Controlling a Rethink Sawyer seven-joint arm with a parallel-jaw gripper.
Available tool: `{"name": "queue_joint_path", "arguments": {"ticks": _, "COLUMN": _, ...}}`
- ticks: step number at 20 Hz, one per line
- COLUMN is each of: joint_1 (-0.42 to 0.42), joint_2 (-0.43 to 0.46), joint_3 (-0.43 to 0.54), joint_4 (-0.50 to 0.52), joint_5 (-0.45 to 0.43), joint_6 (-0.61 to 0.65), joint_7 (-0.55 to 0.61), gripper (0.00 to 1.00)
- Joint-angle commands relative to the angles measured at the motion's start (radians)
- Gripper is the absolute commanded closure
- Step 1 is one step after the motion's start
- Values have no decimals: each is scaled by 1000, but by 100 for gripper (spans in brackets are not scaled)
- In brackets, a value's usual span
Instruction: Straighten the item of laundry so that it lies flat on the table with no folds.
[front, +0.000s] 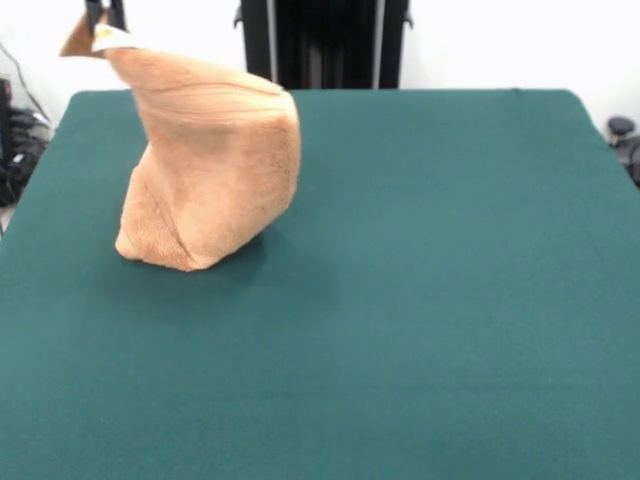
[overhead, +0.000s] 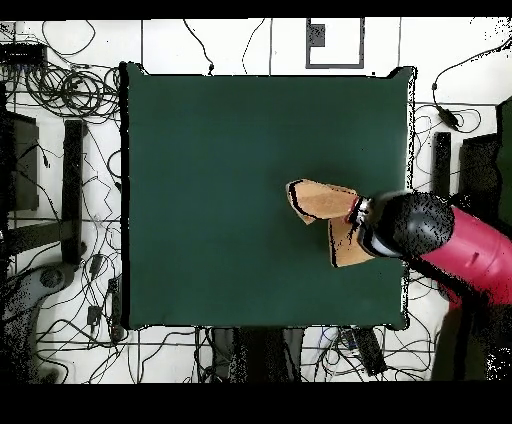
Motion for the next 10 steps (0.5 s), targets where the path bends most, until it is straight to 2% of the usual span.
{"name": "queue_joint_path", "arguments": {"ticks": 1, "joint_1": 11, "joint_2": -17, "joint_3": 175, "joint_4": 157, "joint_5": -16, "joint_6": -50, "joint_7": -95, "gripper": 100}}
{"name": "queue_joint_path", "arguments": {"ticks": 10, "joint_1": -6, "joint_2": 0, "joint_3": 199, "joint_4": 154, "joint_5": -40, "joint_6": -70, "joint_7": -86, "gripper": 100}}
